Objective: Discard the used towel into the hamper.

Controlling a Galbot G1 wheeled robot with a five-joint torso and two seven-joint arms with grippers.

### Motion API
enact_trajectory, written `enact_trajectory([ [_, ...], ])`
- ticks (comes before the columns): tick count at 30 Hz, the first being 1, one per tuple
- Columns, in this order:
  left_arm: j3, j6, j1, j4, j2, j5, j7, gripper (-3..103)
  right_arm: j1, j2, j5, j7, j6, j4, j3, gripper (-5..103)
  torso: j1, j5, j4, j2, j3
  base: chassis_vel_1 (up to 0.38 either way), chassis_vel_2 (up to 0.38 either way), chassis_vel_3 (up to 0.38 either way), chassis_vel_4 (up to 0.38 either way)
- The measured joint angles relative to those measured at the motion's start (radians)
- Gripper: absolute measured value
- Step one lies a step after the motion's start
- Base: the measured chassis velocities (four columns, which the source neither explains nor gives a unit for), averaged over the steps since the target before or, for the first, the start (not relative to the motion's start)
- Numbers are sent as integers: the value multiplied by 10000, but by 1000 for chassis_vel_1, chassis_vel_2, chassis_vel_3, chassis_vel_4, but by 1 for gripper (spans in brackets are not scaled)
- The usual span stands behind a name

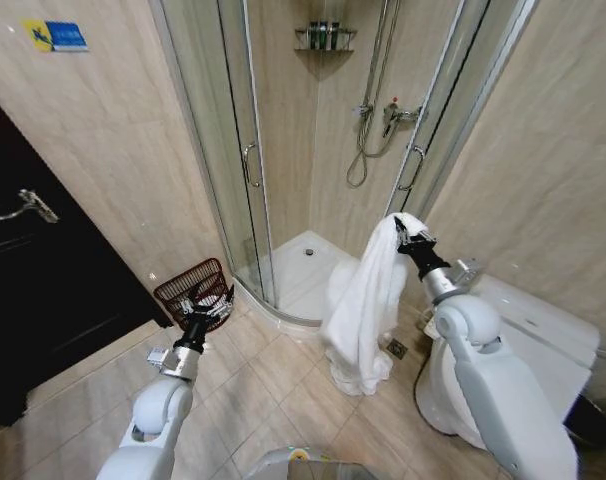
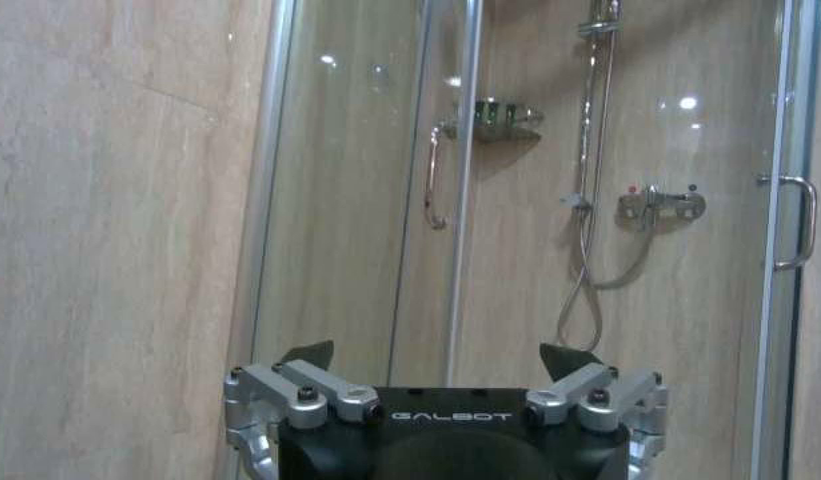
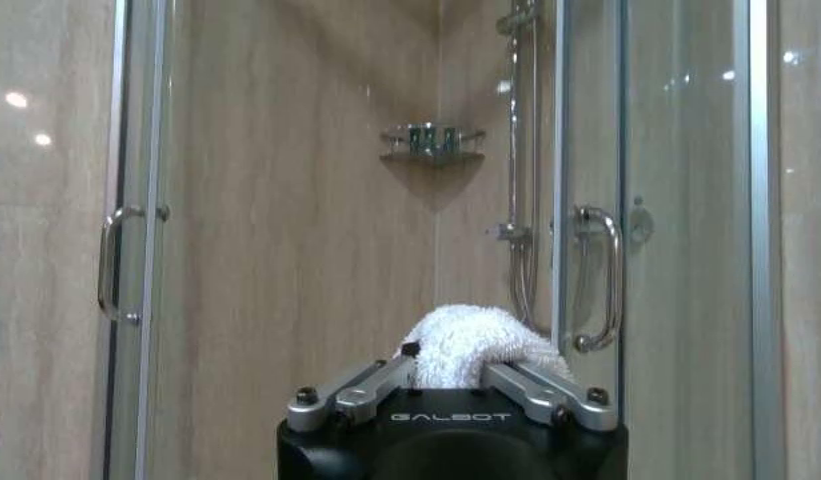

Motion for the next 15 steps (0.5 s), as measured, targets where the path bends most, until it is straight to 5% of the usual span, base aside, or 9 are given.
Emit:
enact_trajectory([
  [15, -1, 13, 11, -66, 3, 10, 1, 100, -166, 12, -8, -12, 25, 181, 223, 4, 2, 3, 1, -1, 1, 0, 0, 0, 0],
])
